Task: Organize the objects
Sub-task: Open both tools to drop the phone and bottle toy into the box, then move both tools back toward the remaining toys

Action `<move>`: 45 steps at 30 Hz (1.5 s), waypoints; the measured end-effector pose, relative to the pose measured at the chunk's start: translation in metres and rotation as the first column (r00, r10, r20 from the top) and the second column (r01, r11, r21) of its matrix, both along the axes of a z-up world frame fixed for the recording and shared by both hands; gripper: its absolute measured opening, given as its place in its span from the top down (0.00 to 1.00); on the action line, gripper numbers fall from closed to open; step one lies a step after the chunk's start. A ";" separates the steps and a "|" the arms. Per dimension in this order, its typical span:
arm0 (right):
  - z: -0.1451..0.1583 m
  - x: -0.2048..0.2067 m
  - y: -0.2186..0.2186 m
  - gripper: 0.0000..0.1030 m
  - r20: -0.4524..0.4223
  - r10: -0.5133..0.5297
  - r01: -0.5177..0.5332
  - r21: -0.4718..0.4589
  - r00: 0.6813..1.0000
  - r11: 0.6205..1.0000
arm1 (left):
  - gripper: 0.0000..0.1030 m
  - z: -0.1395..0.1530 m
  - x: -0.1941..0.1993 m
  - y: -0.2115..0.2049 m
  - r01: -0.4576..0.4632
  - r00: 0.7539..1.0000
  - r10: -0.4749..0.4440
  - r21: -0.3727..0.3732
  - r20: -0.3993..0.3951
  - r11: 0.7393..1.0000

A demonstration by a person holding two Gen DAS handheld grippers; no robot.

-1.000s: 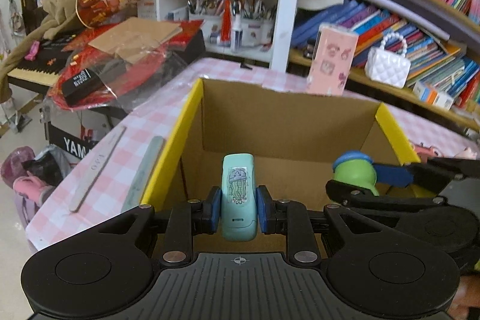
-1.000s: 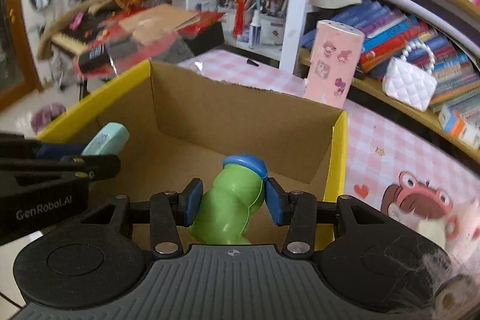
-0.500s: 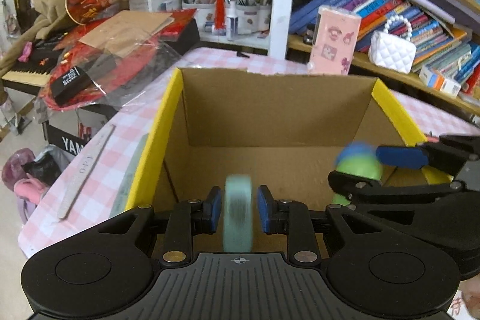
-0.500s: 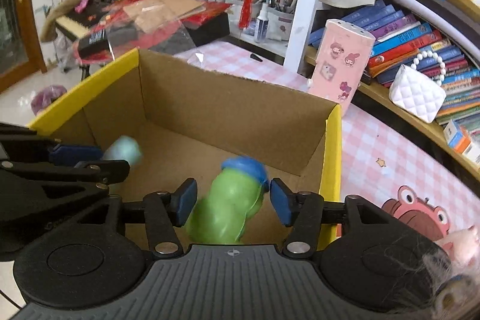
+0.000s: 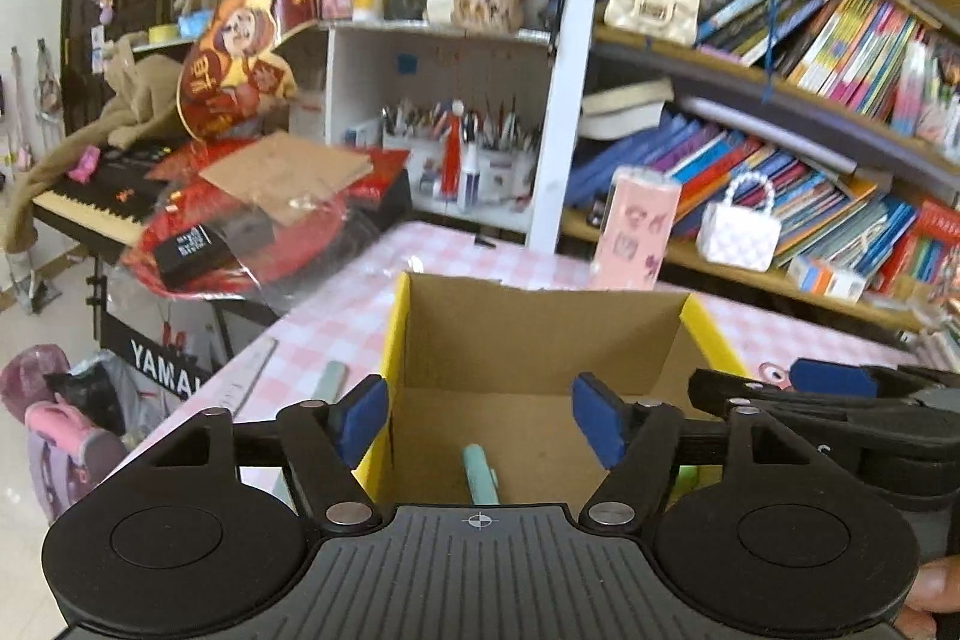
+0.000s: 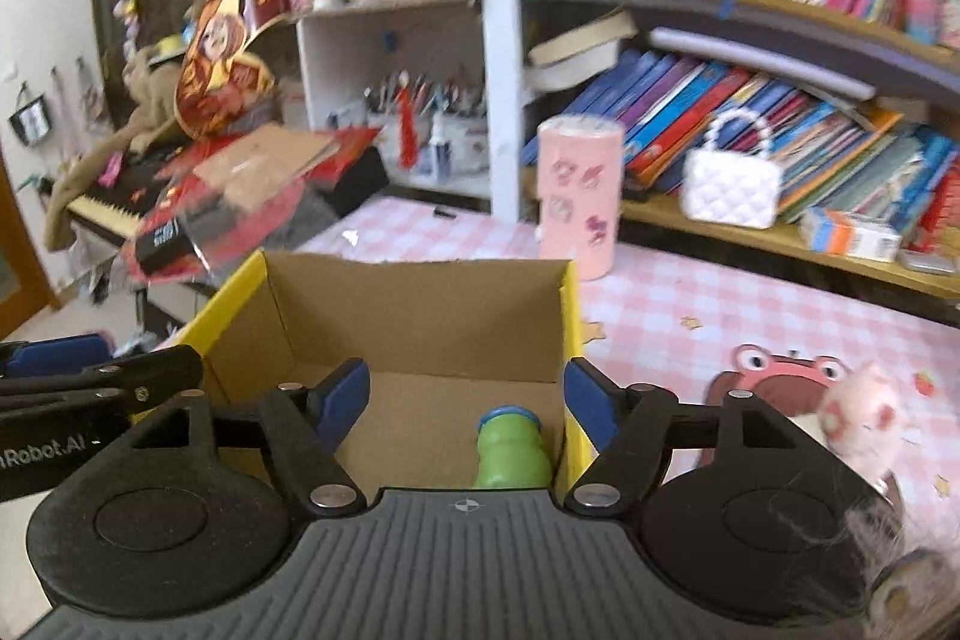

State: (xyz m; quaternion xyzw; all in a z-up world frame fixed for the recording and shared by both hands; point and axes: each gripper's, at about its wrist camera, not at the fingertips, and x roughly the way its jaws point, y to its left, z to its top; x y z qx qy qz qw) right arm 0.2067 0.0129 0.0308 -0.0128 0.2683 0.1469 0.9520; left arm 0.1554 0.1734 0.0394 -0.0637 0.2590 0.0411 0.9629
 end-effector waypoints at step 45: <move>-0.058 -0.213 -0.090 0.25 -0.213 -0.500 0.484 -0.124 0.840 0.866 | 0.16 -0.062 -0.124 -0.085 0.358 0.912 -0.344 0.025 -0.222 0.933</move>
